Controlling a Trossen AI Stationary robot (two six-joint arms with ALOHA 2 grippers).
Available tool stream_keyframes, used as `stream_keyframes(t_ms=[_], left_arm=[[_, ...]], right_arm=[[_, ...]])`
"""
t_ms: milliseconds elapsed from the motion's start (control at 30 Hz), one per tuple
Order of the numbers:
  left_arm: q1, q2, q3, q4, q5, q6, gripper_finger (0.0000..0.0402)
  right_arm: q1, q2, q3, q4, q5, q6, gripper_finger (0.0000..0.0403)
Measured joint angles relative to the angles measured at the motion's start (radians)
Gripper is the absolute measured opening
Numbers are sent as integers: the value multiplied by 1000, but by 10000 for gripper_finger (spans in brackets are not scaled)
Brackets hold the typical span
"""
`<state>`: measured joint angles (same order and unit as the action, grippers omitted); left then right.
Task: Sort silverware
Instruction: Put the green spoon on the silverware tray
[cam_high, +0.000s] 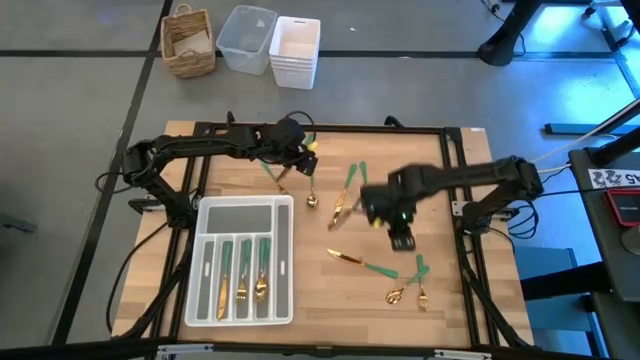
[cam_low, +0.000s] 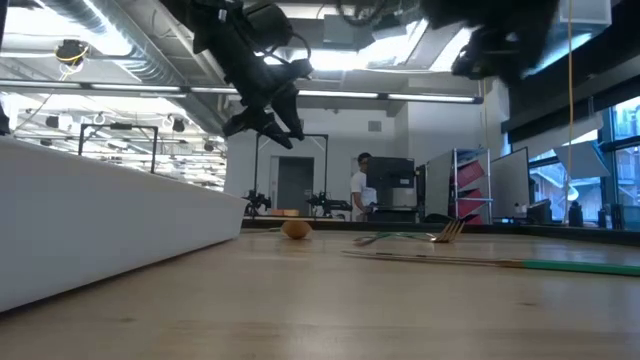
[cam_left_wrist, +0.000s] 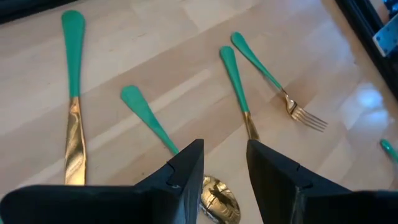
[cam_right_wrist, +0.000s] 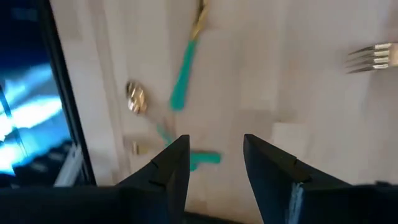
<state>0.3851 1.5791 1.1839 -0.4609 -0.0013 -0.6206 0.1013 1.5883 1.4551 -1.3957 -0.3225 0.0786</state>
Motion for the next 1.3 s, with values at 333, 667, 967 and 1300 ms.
stream_keyframes(t_ms=[333,667,967,1300], left_arm=[[-6,0,0,0,24,53,115],[-8,0,0,-1,24,53,115],[-8,0,0,-1,24,46,115],[-8,0,0,-2,24,41,115]], right_arm=[[279,0,-239,208,4,180,153],[457,0,-404,533,7,205,153],[495,0,-542,692,80,236,153],[495,0,-619,793,86,254,153]])
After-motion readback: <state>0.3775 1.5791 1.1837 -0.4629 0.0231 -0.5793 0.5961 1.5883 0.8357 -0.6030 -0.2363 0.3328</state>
